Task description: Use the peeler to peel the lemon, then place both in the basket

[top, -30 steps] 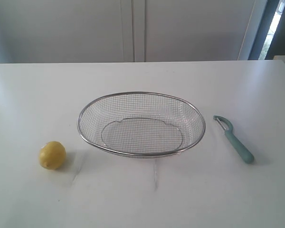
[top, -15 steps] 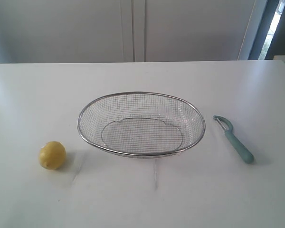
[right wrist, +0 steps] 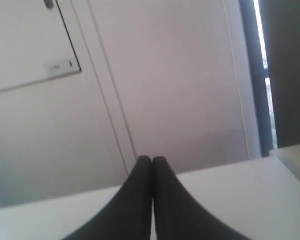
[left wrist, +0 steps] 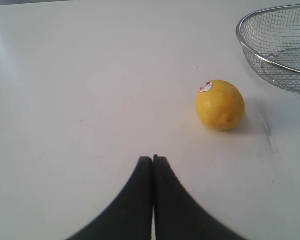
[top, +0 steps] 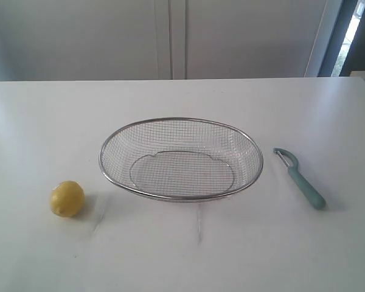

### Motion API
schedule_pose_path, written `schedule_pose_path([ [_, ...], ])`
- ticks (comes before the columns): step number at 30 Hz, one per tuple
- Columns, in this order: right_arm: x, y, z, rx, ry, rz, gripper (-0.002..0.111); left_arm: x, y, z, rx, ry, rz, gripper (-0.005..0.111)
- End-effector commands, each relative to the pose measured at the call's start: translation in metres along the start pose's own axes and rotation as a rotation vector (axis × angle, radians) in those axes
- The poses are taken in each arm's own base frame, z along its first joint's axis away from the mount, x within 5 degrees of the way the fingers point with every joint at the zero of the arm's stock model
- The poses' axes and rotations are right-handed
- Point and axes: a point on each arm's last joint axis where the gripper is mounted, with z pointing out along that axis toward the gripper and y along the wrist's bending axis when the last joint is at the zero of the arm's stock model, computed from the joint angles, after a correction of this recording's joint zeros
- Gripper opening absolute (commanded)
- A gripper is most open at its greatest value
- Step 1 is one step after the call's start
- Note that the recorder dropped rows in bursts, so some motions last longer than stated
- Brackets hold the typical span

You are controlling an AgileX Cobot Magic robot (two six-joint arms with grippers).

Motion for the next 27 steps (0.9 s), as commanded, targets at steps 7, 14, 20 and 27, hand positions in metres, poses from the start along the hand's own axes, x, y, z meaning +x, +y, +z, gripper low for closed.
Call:
schedule_pose_path([
  [7,0.013,-0.006,0.034,0.041,0.302,-0.3,0.0,0.0,-0.001,0.0,0.009,-0.005,-0.011,0.0],
  [14,0.017,-0.009,0.065,0.051,0.353,-0.306,0.0,0.001,-0.001,0.0,0.009,-0.003,-0.011,0.0],
  [20,0.039,-0.016,0.091,0.064,0.483,-0.299,0.0,0.001,-0.001,0.0,0.009,-0.003,-0.011,0.0],
  [27,0.054,-0.021,0.116,0.072,0.582,-0.292,0.0,0.0,-0.001,0.0,0.008,-0.007,-0.011,0.0],
])
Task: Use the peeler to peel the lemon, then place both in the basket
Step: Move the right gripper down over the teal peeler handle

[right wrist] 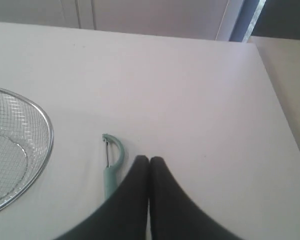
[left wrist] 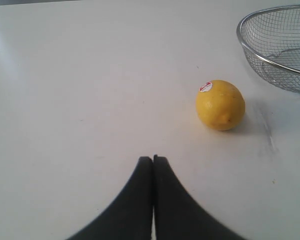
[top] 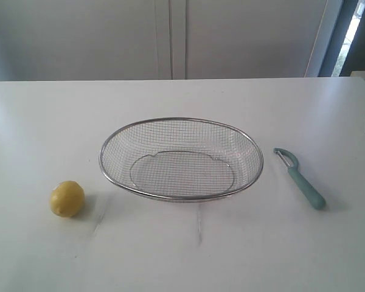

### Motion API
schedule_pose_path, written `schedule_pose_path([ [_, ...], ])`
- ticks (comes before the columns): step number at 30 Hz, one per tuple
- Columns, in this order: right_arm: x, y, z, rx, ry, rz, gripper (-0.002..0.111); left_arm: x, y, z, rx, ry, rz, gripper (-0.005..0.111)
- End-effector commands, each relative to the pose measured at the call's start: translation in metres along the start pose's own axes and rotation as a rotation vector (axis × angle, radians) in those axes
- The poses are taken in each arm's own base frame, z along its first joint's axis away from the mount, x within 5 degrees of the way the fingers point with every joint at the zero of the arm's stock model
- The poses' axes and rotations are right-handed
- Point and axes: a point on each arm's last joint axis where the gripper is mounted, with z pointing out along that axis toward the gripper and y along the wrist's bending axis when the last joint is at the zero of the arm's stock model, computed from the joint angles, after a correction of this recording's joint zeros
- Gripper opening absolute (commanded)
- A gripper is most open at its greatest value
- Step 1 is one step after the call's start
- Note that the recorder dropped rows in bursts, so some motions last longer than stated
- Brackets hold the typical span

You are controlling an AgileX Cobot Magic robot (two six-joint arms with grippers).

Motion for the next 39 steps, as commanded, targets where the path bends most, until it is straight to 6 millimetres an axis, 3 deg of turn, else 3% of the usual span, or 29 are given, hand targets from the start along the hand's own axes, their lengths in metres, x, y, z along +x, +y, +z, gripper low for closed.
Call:
schedule_pose_path([
  [1,-0.008,-0.001,0.014,0.0,0.024,-0.018,0.0,0.0,-0.001,0.0,0.008,-0.006,-0.011,0.0],
  [13,-0.013,-0.001,0.064,-0.03,0.28,-0.012,0.0,0.0,0.0,0.0,0.006,-0.012,-0.011,0.0],
  [23,-0.002,-0.001,0.109,-0.062,0.501,-0.03,0.0,0.0,0.0,0.0,0.006,-0.012,-0.011,0.0],
  [32,0.011,0.004,0.135,-0.099,0.627,-0.064,0.0,0.0,0.0,0.0,0.004,-0.009,-0.012,0.0],
  [39,0.013,0.018,0.145,-0.155,0.674,-0.15,0.0,0.0,0.0,0.0,0.004,-0.009,-0.012,0.0],
])
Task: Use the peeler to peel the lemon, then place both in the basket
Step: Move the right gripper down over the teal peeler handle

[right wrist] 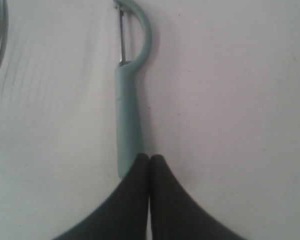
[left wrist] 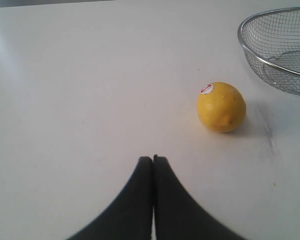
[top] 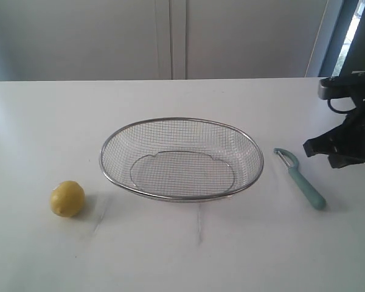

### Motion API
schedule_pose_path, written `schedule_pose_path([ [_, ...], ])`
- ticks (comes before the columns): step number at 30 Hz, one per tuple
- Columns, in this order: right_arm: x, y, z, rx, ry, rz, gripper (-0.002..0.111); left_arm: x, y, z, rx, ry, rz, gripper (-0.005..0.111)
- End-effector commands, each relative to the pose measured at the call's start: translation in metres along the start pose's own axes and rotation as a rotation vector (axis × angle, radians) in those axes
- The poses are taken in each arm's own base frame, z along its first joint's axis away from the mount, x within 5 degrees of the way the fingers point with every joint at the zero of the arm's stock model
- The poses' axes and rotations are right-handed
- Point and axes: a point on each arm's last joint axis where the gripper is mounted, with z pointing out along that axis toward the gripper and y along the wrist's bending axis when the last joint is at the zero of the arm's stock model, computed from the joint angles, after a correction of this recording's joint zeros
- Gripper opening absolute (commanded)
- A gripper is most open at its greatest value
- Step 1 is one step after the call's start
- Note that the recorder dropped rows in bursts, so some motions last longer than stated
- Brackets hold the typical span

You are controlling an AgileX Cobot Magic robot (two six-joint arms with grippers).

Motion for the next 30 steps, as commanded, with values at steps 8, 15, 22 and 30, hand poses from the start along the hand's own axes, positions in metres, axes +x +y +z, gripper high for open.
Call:
schedule_pose_path([
  [8,-0.004,0.014,0.002,-0.02,0.011,-0.159,0.0,0.0,0.0,0.0,0.005,-0.007,-0.012,0.0],
  [15,-0.006,0.014,0.002,-0.017,-0.001,-0.183,0.0,0.0,0.0,0.0,0.005,-0.007,-0.012,0.0],
  [22,-0.01,0.013,0.004,-0.008,-0.046,-0.187,0.0,0.0,0.0,0.0,0.005,-0.007,-0.012,0.0],
  [30,-0.013,0.011,0.028,-0.001,-0.042,-0.268,0.0,0.0,0.0,0.0,0.005,-0.007,-0.012,0.0],
])
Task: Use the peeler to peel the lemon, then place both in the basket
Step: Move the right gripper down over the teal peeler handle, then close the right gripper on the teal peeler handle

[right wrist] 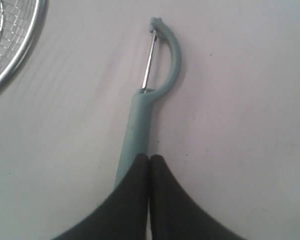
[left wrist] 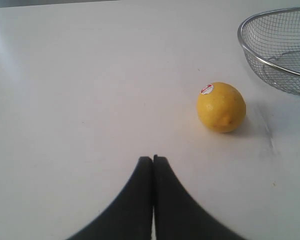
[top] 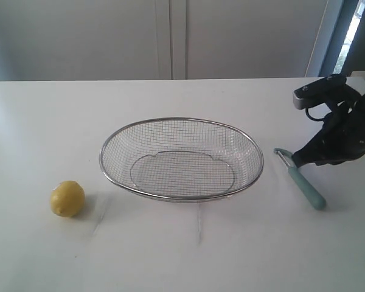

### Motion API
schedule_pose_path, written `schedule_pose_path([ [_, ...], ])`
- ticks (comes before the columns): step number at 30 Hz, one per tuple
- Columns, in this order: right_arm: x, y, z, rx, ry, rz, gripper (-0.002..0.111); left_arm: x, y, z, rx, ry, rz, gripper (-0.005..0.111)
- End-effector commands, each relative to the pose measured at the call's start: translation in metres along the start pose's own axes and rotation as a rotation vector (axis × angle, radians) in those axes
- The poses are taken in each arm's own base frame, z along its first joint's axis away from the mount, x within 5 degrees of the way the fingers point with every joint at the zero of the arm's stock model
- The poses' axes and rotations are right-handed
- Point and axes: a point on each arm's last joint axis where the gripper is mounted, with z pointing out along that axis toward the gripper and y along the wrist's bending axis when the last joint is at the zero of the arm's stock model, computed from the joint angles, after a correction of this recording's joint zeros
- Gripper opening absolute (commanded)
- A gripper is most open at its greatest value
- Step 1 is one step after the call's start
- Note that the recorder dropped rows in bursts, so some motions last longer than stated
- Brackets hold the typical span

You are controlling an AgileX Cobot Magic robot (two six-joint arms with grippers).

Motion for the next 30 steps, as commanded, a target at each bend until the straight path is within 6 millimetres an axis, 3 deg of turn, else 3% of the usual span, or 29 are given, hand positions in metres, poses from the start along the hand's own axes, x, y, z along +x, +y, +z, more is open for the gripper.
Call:
schedule_pose_path([
  [1,-0.002,-0.001,0.009,-0.001,-0.003,-0.017,0.0,0.0,0.0,0.0,0.005,-0.007,-0.012,0.0],
  [4,-0.003,0.001,0.009,-0.015,-0.011,0.012,0.006,0.0,0.0,0.0,0.005,-0.007,-0.012,0.0],
  [7,-0.003,0.001,0.01,-0.015,-0.016,0.016,0.026,0.0,0.0,0.0,0.005,-0.007,-0.012,0.0],
  [12,-0.004,0.0,0.011,-0.011,-0.022,0.014,0.049,0.0,0.0,0.0,0.005,-0.007,-0.012,0.0],
  [30,0.002,0.001,0.041,-0.039,0.038,0.051,0.051,0.0,0.0,0.0,0.005,-0.007,-0.012,0.0],
])
